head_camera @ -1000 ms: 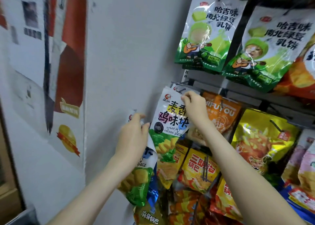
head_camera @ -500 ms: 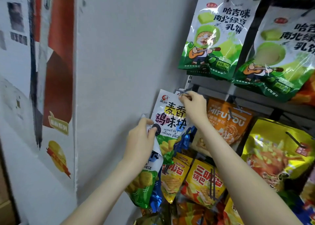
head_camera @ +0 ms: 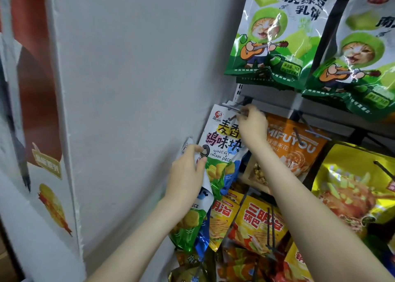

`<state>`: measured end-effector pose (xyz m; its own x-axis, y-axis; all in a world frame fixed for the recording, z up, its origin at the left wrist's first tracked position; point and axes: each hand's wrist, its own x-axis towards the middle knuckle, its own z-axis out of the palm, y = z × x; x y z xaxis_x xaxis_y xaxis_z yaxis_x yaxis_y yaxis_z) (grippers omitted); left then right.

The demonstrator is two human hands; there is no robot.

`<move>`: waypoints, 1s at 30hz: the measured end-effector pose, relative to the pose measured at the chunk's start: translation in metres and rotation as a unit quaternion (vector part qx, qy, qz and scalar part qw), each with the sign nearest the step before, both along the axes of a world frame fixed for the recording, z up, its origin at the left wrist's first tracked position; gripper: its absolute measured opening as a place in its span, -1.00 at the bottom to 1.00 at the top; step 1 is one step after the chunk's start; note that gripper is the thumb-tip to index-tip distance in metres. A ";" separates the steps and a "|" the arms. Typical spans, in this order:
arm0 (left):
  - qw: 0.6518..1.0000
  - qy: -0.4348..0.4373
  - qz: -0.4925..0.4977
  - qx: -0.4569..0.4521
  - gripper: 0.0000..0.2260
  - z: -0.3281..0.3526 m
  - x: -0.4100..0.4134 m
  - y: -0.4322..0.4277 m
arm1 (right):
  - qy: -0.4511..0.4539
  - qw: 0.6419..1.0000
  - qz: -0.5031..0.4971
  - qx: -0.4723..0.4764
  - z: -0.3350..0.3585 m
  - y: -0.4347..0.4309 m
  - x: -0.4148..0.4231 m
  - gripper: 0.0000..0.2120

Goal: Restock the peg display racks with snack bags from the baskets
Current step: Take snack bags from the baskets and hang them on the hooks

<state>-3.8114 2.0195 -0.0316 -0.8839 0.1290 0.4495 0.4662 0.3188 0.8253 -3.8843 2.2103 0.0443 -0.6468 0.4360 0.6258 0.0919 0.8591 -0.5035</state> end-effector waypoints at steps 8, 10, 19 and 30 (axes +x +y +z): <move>0.974 0.014 -0.161 -0.158 -0.61 0.008 0.004 -0.012 | 0.022 0.965 0.222 0.137 -0.042 -0.021 0.102 -0.39; 0.960 0.023 -0.179 -0.217 -0.63 0.013 0.008 -0.019 | -0.069 0.934 0.289 0.200 -0.039 -0.017 0.116 -0.48; 0.958 0.042 -0.164 -0.231 -0.89 0.025 0.029 -0.033 | -0.203 0.914 0.321 0.145 -0.032 -0.015 0.142 -0.82; 0.975 -0.070 -0.157 -0.137 -0.92 0.015 0.043 -0.034 | -0.166 0.932 0.300 0.114 -0.052 -0.022 0.173 -0.93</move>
